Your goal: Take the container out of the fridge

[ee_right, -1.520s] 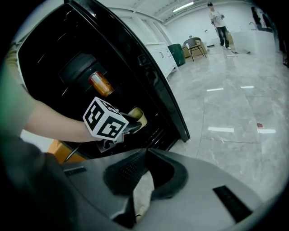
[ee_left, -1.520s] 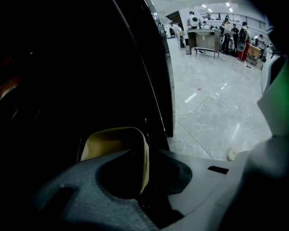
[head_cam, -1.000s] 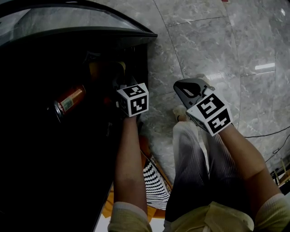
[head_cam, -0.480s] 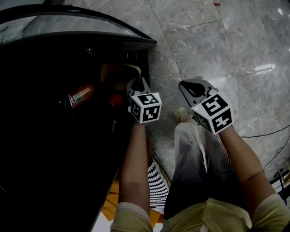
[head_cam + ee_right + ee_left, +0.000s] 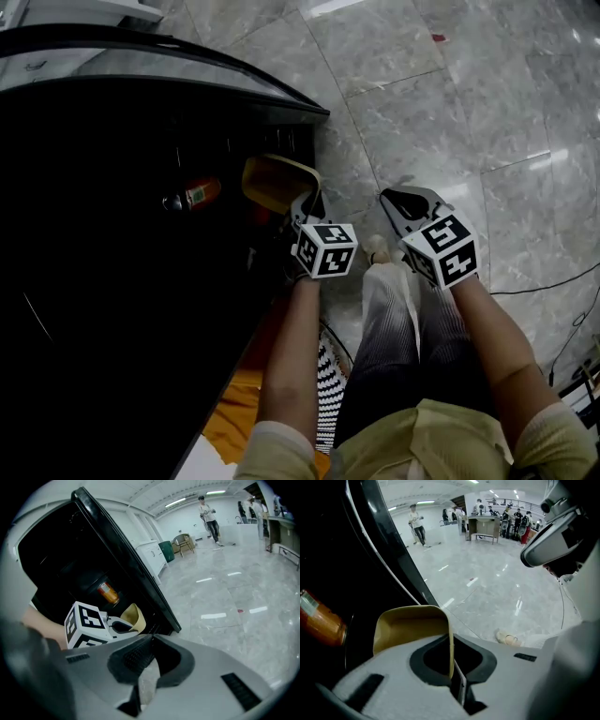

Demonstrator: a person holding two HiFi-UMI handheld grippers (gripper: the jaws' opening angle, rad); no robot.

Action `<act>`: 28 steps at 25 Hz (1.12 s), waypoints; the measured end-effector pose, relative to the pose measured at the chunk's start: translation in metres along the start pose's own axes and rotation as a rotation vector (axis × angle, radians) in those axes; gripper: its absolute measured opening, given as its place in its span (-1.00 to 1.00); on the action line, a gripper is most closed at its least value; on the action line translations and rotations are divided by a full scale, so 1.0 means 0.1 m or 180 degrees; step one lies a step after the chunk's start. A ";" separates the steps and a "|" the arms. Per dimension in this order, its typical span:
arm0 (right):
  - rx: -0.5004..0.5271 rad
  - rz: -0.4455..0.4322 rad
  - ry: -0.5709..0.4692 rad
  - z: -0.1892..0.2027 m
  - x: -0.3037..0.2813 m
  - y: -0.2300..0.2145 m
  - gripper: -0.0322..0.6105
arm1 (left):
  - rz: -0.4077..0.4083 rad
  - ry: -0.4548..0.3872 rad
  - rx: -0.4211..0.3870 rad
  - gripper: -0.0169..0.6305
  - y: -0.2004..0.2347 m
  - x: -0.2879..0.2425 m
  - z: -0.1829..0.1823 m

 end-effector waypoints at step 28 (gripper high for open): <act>0.0188 0.0025 -0.0191 -0.33 1.20 0.54 -0.80 | 0.0248 -0.0222 -0.0559 -0.85 -0.47 1.65 -0.30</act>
Point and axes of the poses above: the fingertips, and each gripper's own axes: x backward along the fingers, y to its left, z out of its underside, the point moved 9 cm from there along x, backward along the fingers, and after that the axes turned 8 degrees about y, right-handed, at the moved point
